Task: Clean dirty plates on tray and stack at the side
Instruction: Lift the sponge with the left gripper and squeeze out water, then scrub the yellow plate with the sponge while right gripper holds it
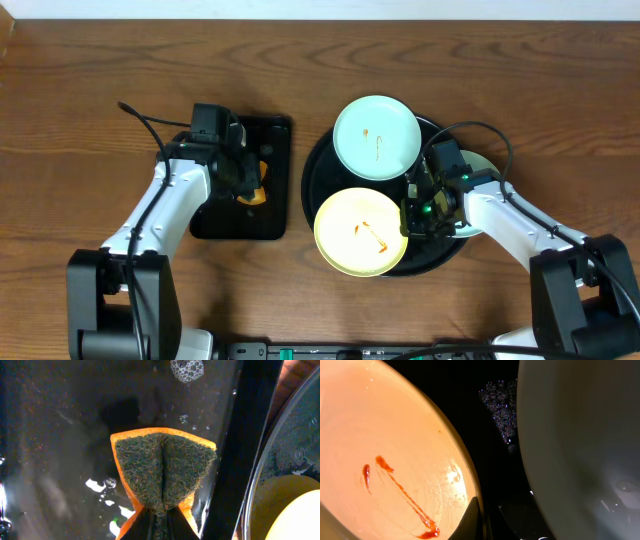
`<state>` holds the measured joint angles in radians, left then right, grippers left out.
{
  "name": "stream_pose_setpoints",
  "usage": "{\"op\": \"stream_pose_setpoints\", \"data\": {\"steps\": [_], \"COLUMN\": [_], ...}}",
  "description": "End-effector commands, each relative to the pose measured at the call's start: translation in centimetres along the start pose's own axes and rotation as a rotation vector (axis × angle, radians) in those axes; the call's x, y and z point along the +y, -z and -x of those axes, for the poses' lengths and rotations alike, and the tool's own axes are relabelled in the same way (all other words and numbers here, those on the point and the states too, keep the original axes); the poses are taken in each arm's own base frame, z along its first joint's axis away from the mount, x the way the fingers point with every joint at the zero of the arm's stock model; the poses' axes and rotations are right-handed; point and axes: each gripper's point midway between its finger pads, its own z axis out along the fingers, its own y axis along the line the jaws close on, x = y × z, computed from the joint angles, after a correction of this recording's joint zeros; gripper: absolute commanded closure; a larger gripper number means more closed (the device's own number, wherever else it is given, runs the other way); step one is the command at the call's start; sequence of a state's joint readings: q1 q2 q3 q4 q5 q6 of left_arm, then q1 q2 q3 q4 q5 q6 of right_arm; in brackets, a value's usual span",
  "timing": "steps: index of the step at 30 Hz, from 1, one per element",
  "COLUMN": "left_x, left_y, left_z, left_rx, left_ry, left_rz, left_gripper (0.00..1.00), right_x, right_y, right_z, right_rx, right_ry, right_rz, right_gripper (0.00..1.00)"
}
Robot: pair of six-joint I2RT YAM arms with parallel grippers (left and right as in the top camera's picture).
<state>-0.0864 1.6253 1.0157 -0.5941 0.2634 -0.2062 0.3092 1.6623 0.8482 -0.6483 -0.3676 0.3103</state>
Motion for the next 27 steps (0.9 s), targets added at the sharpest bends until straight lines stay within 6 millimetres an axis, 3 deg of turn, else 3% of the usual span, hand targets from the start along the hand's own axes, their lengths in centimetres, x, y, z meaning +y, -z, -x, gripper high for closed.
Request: {"op": "stream_pose_setpoints", "data": {"steps": [1, 6, 13, 21, 27], "left_x": [-0.1, -1.9, -8.5, -16.5, -19.6], "left_y": [0.2, 0.5, 2.6, 1.0, -0.9], "left_z": [0.2, -0.1, -0.7, -5.9, -9.7], "left_rx": [-0.007, 0.005, -0.053, 0.046, 0.144], "left_ry": [-0.003, -0.018, -0.197, -0.231, -0.045], "left_rz": [-0.001, -0.099, -0.252, -0.332, -0.305], "left_gripper": [0.92, 0.93, 0.92, 0.93, 0.93], "right_x": [0.3, 0.3, 0.3, 0.3, 0.3], "right_y": [-0.3, -0.3, -0.3, -0.3, -0.3], "right_z": [-0.2, -0.2, -0.2, -0.2, -0.2], "right_rx": [0.010, 0.010, 0.009, 0.009, 0.010], "right_ry": [0.005, 0.005, 0.005, 0.005, 0.005], "right_rz": [-0.002, -0.002, -0.002, -0.002, -0.002], "right_gripper": [0.99, 0.99, 0.99, 0.99, 0.99]}}
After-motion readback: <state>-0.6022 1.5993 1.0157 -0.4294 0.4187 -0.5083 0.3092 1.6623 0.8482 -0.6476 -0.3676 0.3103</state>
